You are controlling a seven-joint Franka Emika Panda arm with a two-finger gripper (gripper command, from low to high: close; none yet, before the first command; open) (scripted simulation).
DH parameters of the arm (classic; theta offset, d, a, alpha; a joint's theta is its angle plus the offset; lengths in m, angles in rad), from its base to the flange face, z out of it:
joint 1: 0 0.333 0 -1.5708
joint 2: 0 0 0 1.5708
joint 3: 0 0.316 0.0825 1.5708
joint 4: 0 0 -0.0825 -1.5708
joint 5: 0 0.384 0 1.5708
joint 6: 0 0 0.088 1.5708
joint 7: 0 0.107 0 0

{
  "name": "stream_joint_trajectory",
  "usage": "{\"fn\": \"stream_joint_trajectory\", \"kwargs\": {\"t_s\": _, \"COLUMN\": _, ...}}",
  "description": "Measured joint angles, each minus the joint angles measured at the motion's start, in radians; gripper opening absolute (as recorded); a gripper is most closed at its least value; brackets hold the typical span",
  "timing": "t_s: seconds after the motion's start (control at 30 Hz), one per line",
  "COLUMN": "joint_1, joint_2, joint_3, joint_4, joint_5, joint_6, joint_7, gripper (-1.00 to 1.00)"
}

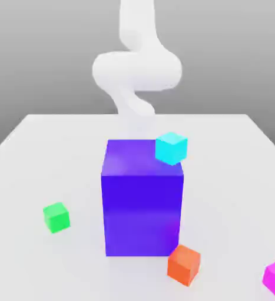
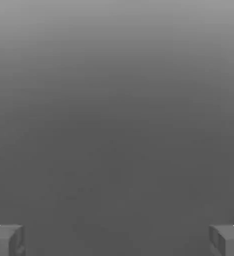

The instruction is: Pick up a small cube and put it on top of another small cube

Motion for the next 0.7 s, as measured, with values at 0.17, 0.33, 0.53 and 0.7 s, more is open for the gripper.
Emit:
{"fn": "stream_joint_trajectory", "kwargs": {"t_s": 0.17, "joint_1": -0.005, "joint_2": 0.186, "joint_3": 0.085, "joint_4": 0.011, "joint_5": -0.043, "joint_6": 0.045, "joint_7": 0.044, "gripper": 0.00}}
{"fn": "stream_joint_trajectory", "kwargs": {"t_s": 0.33, "joint_1": -0.002, "joint_2": 0.367, "joint_3": 0.163, "joint_4": 0.022, "joint_5": -0.097, "joint_6": 0.089, "joint_7": 0.096, "gripper": 0.00}}
{"fn": "stream_joint_trajectory", "kwargs": {"t_s": 0.53, "joint_1": 0.021, "joint_2": 0.585, "joint_3": 0.238, "joint_4": 0.035, "joint_5": -0.174, "joint_6": 0.141, "joint_7": 0.166, "gripper": 0.00}}
{"fn": "stream_joint_trajectory", "kwargs": {"t_s": 0.7, "joint_1": 0.082, "joint_2": 0.768, "joint_3": 0.268, "joint_4": 0.046, "joint_5": -0.233, "joint_6": 0.183, "joint_7": 0.220, "gripper": 0.00}}
